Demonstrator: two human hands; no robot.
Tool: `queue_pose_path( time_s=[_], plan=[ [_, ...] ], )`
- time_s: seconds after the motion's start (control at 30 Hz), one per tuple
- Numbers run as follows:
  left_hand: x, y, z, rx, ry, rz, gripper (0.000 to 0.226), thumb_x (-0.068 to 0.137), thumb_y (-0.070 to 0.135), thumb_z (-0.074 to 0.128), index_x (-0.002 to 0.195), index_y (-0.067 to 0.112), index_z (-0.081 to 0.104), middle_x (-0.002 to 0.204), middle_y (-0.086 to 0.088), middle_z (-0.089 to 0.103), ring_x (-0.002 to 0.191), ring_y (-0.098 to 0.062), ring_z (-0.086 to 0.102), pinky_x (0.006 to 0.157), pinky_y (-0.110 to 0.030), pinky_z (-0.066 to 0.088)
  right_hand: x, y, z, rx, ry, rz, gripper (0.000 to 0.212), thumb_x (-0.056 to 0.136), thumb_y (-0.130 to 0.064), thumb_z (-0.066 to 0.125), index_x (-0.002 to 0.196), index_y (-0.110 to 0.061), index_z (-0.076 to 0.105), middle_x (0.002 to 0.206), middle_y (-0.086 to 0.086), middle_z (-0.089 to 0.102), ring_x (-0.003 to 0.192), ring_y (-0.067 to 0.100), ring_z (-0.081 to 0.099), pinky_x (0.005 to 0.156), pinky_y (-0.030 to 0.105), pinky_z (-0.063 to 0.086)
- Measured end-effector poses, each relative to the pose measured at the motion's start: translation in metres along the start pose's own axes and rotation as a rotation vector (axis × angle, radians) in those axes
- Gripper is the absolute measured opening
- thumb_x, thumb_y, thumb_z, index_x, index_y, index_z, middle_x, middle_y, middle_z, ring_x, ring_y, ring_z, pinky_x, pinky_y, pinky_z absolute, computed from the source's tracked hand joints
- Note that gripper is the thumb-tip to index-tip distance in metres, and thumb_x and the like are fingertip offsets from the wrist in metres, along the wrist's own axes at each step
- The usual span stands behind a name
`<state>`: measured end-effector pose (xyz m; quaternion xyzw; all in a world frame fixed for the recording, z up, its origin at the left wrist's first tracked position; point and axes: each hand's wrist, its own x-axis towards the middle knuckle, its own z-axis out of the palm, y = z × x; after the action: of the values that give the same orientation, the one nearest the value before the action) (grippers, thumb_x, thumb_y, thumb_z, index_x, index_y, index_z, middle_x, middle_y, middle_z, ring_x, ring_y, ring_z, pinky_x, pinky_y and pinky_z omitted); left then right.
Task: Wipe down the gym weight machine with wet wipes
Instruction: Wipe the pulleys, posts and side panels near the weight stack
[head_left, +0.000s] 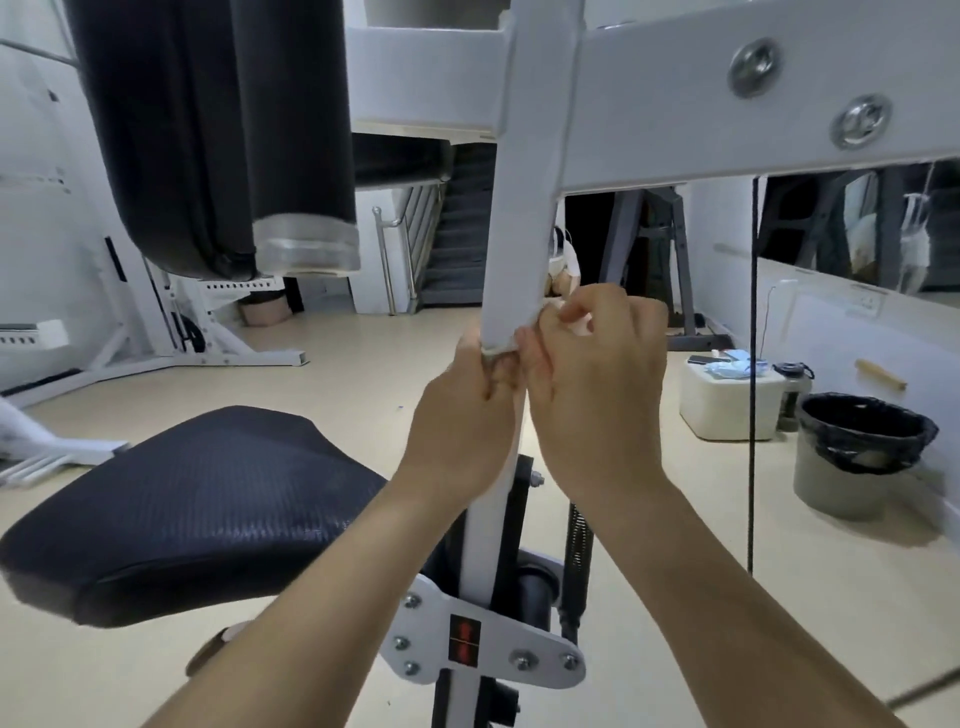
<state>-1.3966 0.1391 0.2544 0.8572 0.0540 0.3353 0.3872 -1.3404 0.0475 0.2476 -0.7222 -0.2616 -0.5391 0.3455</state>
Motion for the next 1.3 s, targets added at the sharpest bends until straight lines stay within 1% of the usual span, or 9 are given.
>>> queue_pose_path(
  time_s=[0.23, 0.43, 0.53, 0.67, 0.8, 0.9, 1.03, 1.13, 1.3],
  plan=[
    [0.023, 0.017, 0.01, 0.101, 0.143, 0.295, 0.066, 0.1, 0.026, 0.043, 0.154, 0.013, 0.007, 0.14, -0.021, 0.042, 0.124, -0.035, 0.047, 0.103, -0.046, 0.043, -0.003, 0.029, 0.0, 0.184, 0.156, -0.022, 0.012, 0.089, -0.015, 0.069, 0.084, -0.004, 0.072, 0.089, 0.009, 0.065, 0.085, 0.022, 0.051, 0.072, 0.03, 0.047],
    [0.011, 0.001, 0.008, 0.424, 0.262, 0.54, 0.07, 0.101, 0.03, 0.051, 0.155, 0.012, 0.011, 0.16, -0.019, 0.015, 0.144, -0.028, 0.026, 0.094, -0.021, 0.039, -0.001, 0.026, 0.012, 0.145, 0.228, -0.091, 0.015, 0.089, -0.004, 0.064, 0.098, 0.002, 0.073, 0.098, 0.015, 0.07, 0.095, 0.022, 0.054, 0.082, 0.027, 0.048],
    [0.009, 0.002, 0.01, 0.436, 0.262, 0.528, 0.063, 0.101, 0.026, 0.051, 0.153, 0.025, 0.016, 0.161, -0.017, 0.01, 0.14, -0.027, 0.03, 0.084, -0.026, 0.047, -0.006, 0.021, 0.018, 0.174, 0.18, -0.148, 0.021, 0.087, 0.003, 0.063, 0.106, 0.005, 0.072, 0.107, 0.017, 0.07, 0.103, 0.023, 0.053, 0.091, 0.026, 0.047],
    [-0.003, 0.0, 0.009, 0.679, 0.324, 0.609, 0.053, 0.088, 0.02, 0.07, 0.134, 0.028, 0.045, 0.155, -0.018, 0.026, 0.139, -0.034, 0.031, 0.105, -0.047, 0.041, -0.022, 0.037, 0.011, 0.149, 0.112, -0.195, 0.018, 0.09, 0.001, 0.059, 0.102, 0.003, 0.073, 0.122, 0.016, 0.066, 0.103, 0.027, 0.057, 0.087, 0.034, 0.052],
    [0.0, 0.002, 0.003, 0.918, 0.294, 0.793, 0.053, 0.066, 0.011, 0.085, 0.116, 0.02, 0.069, 0.115, -0.008, 0.061, 0.099, -0.027, 0.048, 0.074, -0.036, 0.04, -0.002, 0.047, -0.002, 0.05, 0.193, -0.134, 0.017, 0.09, -0.01, 0.06, 0.095, -0.003, 0.075, 0.105, 0.015, 0.067, 0.098, 0.025, 0.047, 0.078, 0.033, 0.045],
    [0.01, 0.014, 0.0, 0.922, 0.262, 0.852, 0.049, 0.062, 0.002, 0.082, 0.109, 0.013, 0.072, 0.085, -0.003, 0.06, 0.073, -0.019, 0.051, 0.06, -0.025, 0.04, 0.013, 0.037, -0.006, 0.145, 0.15, -0.032, 0.026, 0.094, -0.02, 0.053, 0.095, -0.003, 0.073, 0.09, 0.008, 0.062, 0.084, 0.015, 0.049, 0.068, 0.022, 0.043],
    [0.014, 0.006, -0.003, 0.764, 0.204, 0.856, 0.036, 0.068, 0.002, 0.082, 0.101, 0.011, 0.071, 0.098, -0.003, 0.064, 0.078, -0.019, 0.057, 0.057, -0.028, 0.054, -0.002, 0.03, 0.001, 0.169, 0.111, -0.083, 0.018, 0.087, -0.009, 0.062, 0.101, -0.003, 0.073, 0.09, 0.007, 0.066, 0.076, 0.019, 0.06, 0.062, 0.026, 0.052],
    [0.015, 0.007, -0.014, 0.563, 0.326, 0.822, 0.01, 0.085, 0.01, 0.07, 0.095, 0.009, 0.073, 0.086, -0.005, 0.06, 0.062, -0.018, 0.056, 0.052, -0.027, 0.052, 0.003, 0.021, 0.001, 0.376, 0.132, 0.031, 0.017, 0.095, -0.015, 0.058, 0.1, -0.006, 0.072, 0.092, 0.004, 0.068, 0.08, 0.01, 0.061, 0.075, 0.007, 0.044],
    [0.027, 0.027, -0.026, 0.236, 0.467, 0.558, 0.013, 0.089, 0.012, 0.063, 0.093, 0.016, 0.074, 0.088, 0.001, 0.067, 0.067, -0.011, 0.063, 0.065, -0.023, 0.054, 0.022, -0.01, 0.016, 0.402, 0.164, -0.011, 0.034, 0.099, -0.016, 0.054, 0.128, 0.002, 0.058, 0.132, 0.024, 0.058, 0.121, 0.026, 0.057, 0.102, 0.016, 0.043]
  ],
)
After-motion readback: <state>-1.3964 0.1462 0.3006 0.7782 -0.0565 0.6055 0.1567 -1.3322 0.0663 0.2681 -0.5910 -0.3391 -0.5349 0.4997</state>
